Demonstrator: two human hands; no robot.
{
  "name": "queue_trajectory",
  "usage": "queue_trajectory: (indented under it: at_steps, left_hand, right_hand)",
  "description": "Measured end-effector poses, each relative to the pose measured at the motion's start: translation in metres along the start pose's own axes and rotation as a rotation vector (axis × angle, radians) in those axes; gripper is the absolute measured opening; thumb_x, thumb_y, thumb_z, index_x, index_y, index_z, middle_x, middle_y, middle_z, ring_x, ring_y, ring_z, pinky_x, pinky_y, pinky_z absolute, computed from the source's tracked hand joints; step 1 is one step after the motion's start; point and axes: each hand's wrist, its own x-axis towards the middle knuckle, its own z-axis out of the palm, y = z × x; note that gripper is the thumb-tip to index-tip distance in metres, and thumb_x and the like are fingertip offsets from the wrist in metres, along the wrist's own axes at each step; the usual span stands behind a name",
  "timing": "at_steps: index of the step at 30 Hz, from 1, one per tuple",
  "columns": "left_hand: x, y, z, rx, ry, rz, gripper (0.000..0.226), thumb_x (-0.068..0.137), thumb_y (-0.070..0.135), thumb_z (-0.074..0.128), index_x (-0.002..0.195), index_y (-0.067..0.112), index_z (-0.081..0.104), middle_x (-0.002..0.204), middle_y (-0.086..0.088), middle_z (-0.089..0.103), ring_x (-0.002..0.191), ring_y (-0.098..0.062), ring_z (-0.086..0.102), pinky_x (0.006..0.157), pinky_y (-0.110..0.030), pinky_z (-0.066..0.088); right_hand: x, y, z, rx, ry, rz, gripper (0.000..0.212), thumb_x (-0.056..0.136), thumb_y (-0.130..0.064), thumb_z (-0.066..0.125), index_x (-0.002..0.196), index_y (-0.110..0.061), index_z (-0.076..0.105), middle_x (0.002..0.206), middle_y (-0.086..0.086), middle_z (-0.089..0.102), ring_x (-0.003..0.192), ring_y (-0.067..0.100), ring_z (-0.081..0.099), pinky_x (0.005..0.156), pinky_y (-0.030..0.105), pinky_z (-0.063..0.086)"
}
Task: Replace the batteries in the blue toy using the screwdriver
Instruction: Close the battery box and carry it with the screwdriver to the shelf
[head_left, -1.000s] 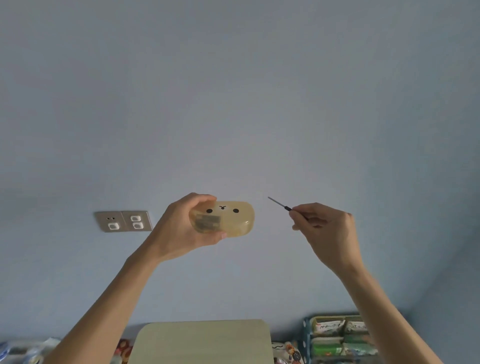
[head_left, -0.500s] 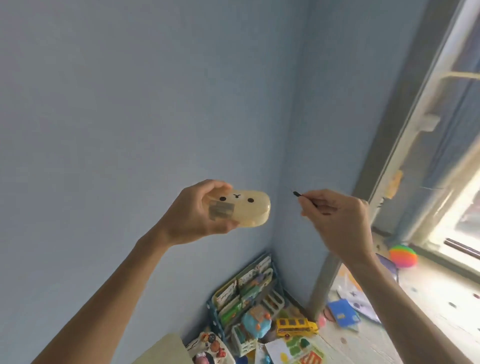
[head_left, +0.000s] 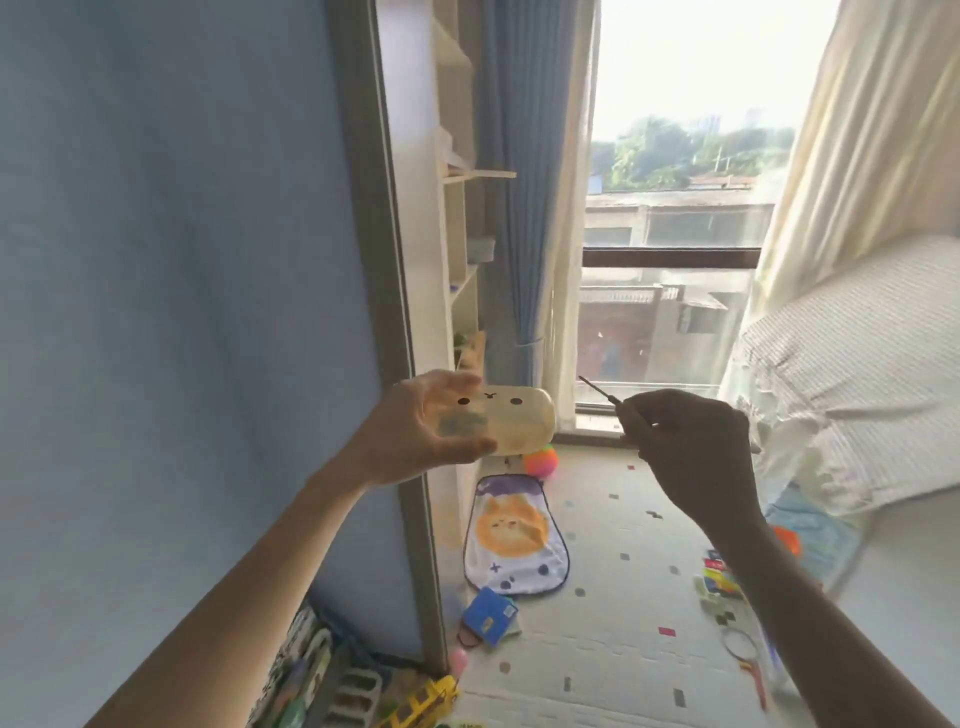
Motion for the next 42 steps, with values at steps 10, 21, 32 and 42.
queue_trajectory:
  at_steps: [10, 21, 32, 42]
  left_hand:
    - [0.183, -0.006, 0.117, 0.043, -0.086, 0.139, 0.076, 0.072, 0.042, 0.097, 0.138, 0.021, 0.067, 0.129, 0.007, 0.072, 0.111, 0.002, 0.069, 0.089, -0.012, 0.058]
    - [0.408, -0.088, 0.208, 0.017, -0.097, 0.189, 0.076, 0.071, 0.034, 0.098, 0.137, 0.013, 0.068, 0.116, 0.02, 0.068, 0.103, 0.013, 0.067, 0.083, -0.01, 0.059]
    - [0.686, -0.174, 0.253, -0.052, -0.133, 0.223, 0.078, 0.073, 0.026, 0.097, 0.14, 0.008, 0.063, 0.128, 0.0, 0.072, 0.116, 0.0, 0.067, 0.09, -0.014, 0.059]
    - [0.924, -0.254, 0.321, -0.035, -0.056, 0.158, 0.078, 0.072, 0.028, 0.099, 0.14, 0.012, 0.065, 0.128, 0.004, 0.074, 0.114, -0.011, 0.073, 0.096, -0.023, 0.06]
  right_hand:
    - [0.129, 0.137, -0.038, -0.031, 0.09, 0.049, 0.013, 0.09, -0.025, 0.079, 0.077, -0.025, 0.082, 0.059, -0.011, 0.075, 0.064, 0.004, 0.075, 0.077, 0.015, 0.052]
    - [0.309, 0.278, 0.045, -0.058, 0.07, 0.091, 0.01, 0.089, -0.025, 0.08, 0.08, -0.026, 0.084, 0.06, -0.017, 0.075, 0.066, -0.004, 0.074, 0.074, 0.014, 0.053]
    - [0.555, 0.388, 0.128, -0.057, 0.063, 0.113, 0.008, 0.089, -0.022, 0.08, 0.082, -0.024, 0.085, 0.066, -0.011, 0.08, 0.067, 0.001, 0.078, 0.085, 0.034, 0.062]
    - [0.792, 0.522, 0.205, 0.032, 0.046, 0.047, 0.01, 0.088, -0.023, 0.082, 0.08, -0.03, 0.084, 0.061, -0.013, 0.078, 0.061, 0.001, 0.076, 0.08, 0.042, 0.064]
